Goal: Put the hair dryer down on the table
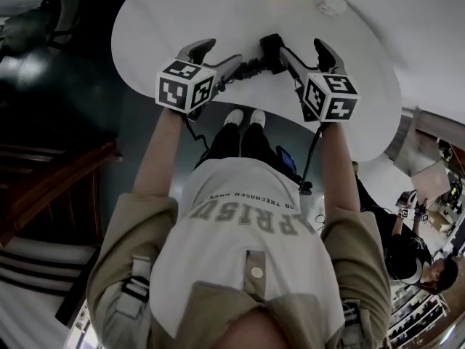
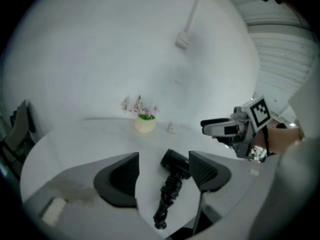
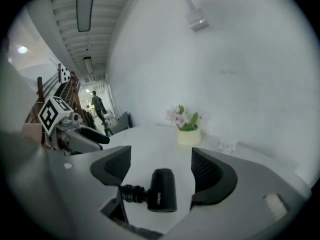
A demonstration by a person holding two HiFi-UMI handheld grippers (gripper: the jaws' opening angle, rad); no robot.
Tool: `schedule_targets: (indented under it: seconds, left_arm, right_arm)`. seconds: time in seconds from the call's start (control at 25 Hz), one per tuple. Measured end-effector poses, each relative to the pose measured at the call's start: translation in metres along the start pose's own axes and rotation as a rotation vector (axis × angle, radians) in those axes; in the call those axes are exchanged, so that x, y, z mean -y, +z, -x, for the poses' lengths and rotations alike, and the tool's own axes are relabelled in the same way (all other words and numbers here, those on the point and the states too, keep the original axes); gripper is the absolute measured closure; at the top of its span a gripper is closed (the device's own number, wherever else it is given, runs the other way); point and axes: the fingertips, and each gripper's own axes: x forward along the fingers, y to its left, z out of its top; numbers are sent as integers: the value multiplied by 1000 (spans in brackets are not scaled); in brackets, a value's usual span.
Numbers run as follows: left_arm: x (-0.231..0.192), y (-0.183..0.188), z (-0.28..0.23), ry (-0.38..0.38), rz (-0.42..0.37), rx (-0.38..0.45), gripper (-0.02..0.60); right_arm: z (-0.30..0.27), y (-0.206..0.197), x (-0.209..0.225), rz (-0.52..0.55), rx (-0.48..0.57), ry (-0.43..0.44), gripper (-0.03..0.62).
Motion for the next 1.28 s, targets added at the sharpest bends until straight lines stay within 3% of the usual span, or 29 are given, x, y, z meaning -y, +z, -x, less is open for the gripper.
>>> schedule_targets:
  seconds: [0.24,0.48,0.68,0.88,1.28]
  left_arm:
    - [0,69,68,163,-25,324,265]
    - [6,87,114,261,-96,487,342]
    - [19,97,135,298,-146,574,421]
    - [31,100,142,323,-214,621,489]
    - [31,98,149,341,-209,667,574]
  right_arm:
    - [54,66,-31,75,238,-71,292]
    - [88,85,-54,124,369,-155,383]
    - [106,90,-64,185,417,-219,452]
    - [119,90,-61,165,452,-271,535]
    - [129,85,-56,157,460,-310,580]
